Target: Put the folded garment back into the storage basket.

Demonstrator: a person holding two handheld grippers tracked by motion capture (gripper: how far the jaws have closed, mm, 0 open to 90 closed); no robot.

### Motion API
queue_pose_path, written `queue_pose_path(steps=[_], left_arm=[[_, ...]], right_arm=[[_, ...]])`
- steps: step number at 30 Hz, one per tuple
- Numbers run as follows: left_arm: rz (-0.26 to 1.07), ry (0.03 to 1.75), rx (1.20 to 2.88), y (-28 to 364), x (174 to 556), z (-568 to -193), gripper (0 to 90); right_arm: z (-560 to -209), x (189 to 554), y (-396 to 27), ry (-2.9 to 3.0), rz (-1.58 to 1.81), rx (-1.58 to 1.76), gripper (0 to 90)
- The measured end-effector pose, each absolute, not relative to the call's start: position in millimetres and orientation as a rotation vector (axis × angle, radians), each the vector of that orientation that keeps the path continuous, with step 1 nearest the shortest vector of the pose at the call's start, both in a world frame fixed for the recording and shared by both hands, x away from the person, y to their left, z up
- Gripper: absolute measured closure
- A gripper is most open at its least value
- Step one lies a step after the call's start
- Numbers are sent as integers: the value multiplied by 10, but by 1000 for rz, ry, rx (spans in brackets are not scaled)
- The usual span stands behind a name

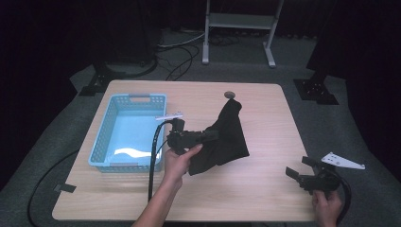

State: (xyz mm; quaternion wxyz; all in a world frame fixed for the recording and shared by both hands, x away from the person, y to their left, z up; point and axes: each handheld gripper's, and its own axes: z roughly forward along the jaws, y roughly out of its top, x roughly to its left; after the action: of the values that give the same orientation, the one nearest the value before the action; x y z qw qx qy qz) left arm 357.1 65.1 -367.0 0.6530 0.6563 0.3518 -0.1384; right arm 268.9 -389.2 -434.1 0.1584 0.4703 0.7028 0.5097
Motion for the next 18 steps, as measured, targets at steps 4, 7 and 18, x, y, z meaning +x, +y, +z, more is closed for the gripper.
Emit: queue_pose_path(steps=[4, 7, 18], left_arm=[[-317, 803, 1476, 692, 3557, -3647, 730], [-321, 804, 1466, 726, 3546, -3632, 730], [-316, 785, 1464, 824, 3453, -3523, 730]], right_arm=[[-4343, 2690, -3896, 2007, 1459, 1345, 14], [-4344, 2690, -3906, 1999, 1464, 1351, 14], [-4346, 2685, -3921, 1980, 1468, 1366, 14]])
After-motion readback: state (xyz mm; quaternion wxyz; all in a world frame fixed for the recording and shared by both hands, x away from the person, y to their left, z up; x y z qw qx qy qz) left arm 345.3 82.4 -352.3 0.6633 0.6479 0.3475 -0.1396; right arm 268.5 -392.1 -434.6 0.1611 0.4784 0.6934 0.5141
